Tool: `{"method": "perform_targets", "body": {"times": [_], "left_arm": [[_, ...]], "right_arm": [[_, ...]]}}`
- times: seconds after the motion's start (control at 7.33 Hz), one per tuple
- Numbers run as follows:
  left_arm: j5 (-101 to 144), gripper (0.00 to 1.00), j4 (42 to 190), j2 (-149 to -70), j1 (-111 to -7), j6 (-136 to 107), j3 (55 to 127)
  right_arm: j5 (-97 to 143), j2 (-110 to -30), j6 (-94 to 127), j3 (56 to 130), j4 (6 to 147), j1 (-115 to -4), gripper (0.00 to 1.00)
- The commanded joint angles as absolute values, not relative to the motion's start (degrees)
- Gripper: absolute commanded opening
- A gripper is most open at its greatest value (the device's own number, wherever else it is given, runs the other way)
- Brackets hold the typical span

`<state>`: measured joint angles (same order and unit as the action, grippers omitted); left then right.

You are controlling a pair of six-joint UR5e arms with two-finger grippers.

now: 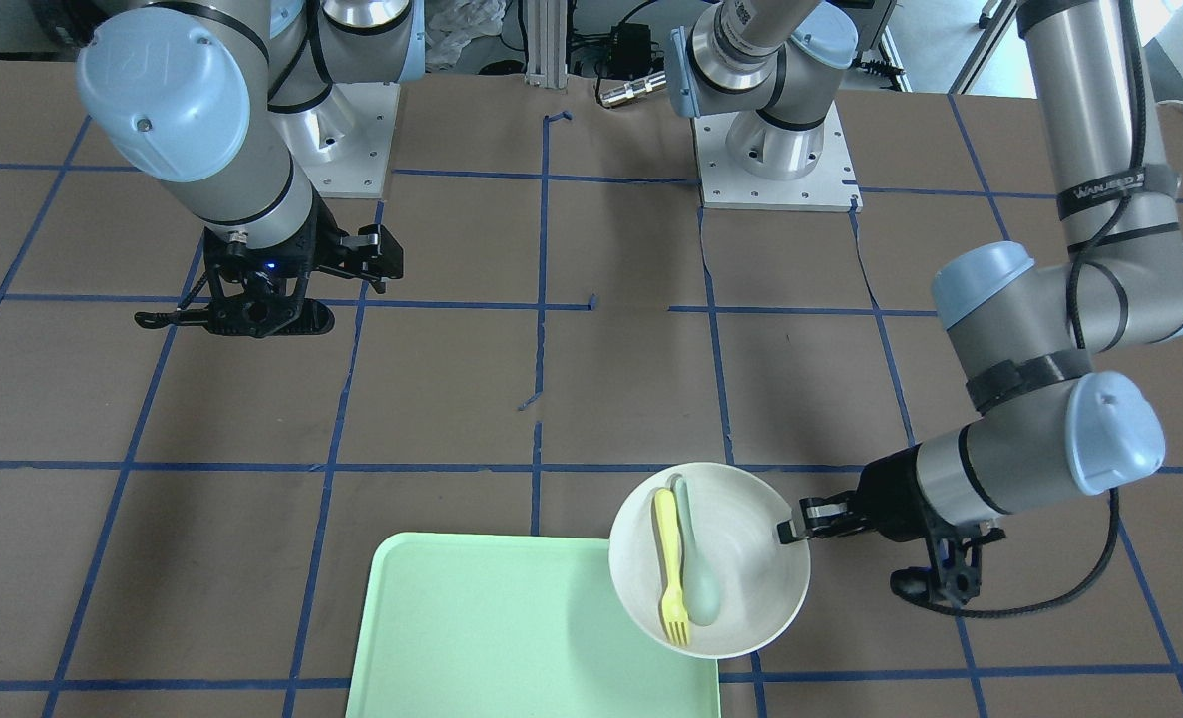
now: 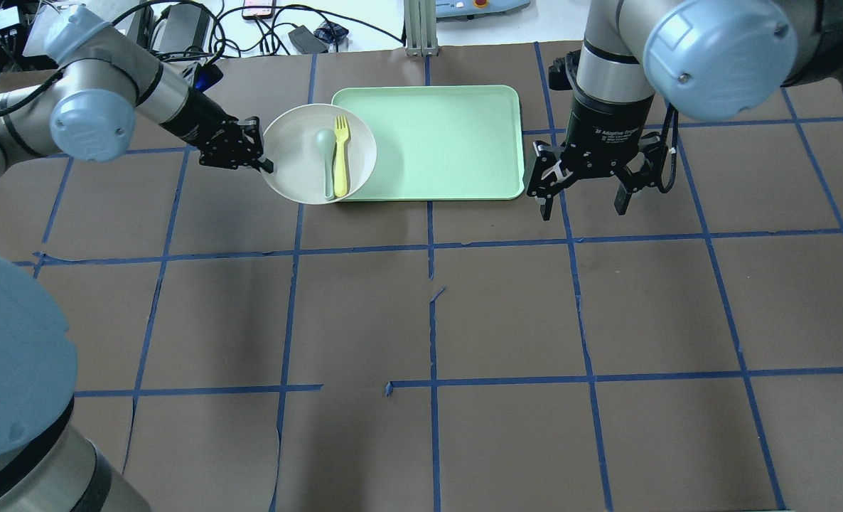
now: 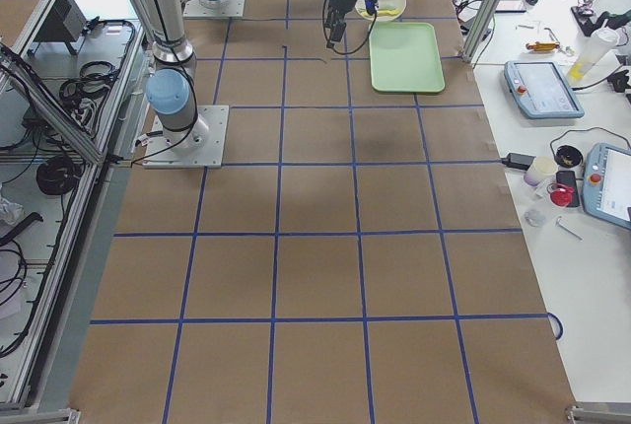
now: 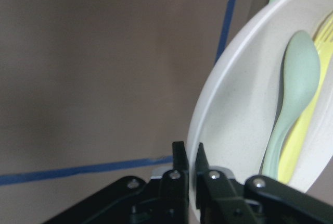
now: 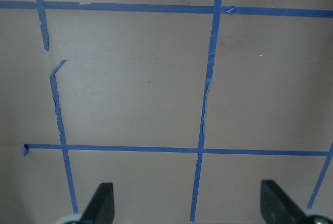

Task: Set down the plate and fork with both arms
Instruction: 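Slide the white plate with the left gripper onto the green tray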

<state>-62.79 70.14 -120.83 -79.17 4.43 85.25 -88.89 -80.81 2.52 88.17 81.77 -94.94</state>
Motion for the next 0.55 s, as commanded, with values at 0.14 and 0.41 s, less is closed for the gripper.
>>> {"method": "perform_targets", "body": {"times": [0.14, 0.41], "left_arm": [[-60.21, 0.0, 64.64, -131.1, -85.32, -1.89, 75.69], [-60.21, 0.0, 60.65, -134.55, -87.27, -2.55, 75.32]], "right_arm": [[-88.86, -80.86, 2.72, 88.42, 81.74, -95.97, 1.0], [-88.86, -80.86, 2.72, 88.42, 81.74, -96.33, 1.0]]}}
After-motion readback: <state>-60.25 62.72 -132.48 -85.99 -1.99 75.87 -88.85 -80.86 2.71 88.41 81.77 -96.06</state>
